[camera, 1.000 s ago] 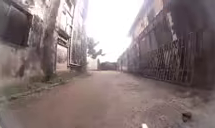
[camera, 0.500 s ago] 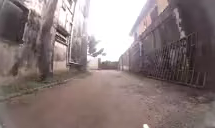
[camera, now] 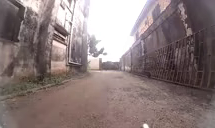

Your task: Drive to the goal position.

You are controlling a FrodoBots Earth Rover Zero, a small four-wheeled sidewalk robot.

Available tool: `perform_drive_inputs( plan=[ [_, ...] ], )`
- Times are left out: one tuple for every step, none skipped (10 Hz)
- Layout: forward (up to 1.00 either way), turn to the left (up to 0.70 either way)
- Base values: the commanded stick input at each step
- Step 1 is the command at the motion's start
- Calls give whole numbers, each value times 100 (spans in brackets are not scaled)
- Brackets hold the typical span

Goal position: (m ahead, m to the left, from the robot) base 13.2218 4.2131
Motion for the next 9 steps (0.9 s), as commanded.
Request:
perform_drive_inputs(
  plan=[
    [70, 0],
    [70, 0],
    [70, 0],
    [70, 0],
    [70, 0],
    [70, 0],
    [70, 0],
    [70, 0],
    [70, 0]
  ],
)
